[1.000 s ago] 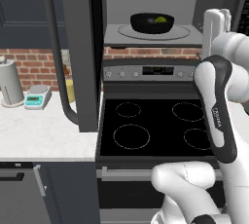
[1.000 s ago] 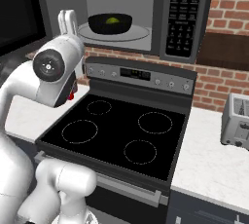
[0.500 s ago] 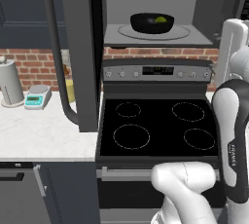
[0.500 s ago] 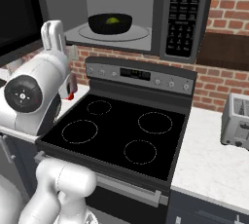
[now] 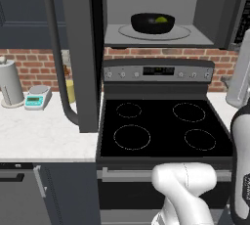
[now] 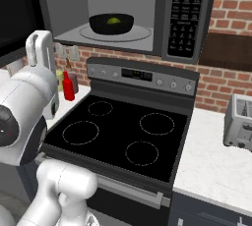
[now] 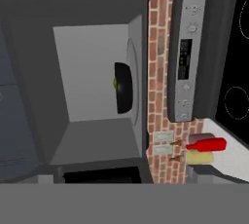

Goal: Pick the lime from the sink and place it in the bowl. Then pick the bowl and place it in the microwave. Then close the microwave door and press the start button.

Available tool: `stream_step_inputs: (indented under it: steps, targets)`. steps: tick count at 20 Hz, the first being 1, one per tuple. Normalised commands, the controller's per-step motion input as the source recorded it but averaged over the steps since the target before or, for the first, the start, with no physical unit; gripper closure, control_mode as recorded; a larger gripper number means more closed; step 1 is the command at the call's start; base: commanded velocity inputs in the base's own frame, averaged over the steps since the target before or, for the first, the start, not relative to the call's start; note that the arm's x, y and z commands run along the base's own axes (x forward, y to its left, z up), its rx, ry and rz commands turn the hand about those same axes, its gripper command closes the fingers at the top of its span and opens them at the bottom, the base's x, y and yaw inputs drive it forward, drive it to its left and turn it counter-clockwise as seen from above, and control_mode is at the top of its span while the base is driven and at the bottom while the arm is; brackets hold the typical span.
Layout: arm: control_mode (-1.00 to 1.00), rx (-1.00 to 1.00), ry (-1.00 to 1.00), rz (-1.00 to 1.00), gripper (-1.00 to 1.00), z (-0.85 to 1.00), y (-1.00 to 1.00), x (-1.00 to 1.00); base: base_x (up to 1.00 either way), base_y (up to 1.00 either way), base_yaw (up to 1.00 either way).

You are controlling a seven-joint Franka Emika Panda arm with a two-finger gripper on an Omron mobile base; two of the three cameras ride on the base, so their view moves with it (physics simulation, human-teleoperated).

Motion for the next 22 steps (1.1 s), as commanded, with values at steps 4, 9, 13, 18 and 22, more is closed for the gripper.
stream_step_inputs:
  steps: [4,9,13,18,22]
  targets:
    - [-1.0,0.0,0.02,0.0,-1.0,0.05,0.0,-0.45,0.0,0.0,0.0]
    - [-1.0,0.0,0.03,0.03,-1.0,0.08,0.0,-0.49,0.0,0.0,0.0]
    - [-1.0,0.0,0.03,0.04,-1.0,0.14,0.0,-0.61,0.0,0.0,0.0]
    - [-1.0,0.0,0.01,0.05,-1.0,0.01,0.21,-0.51,0.0,0.0,0.0]
    - [-1.0,0.0,-0.01,0.05,-1.0,0.0,0.37,-0.37,0.0,0.0,0.0]
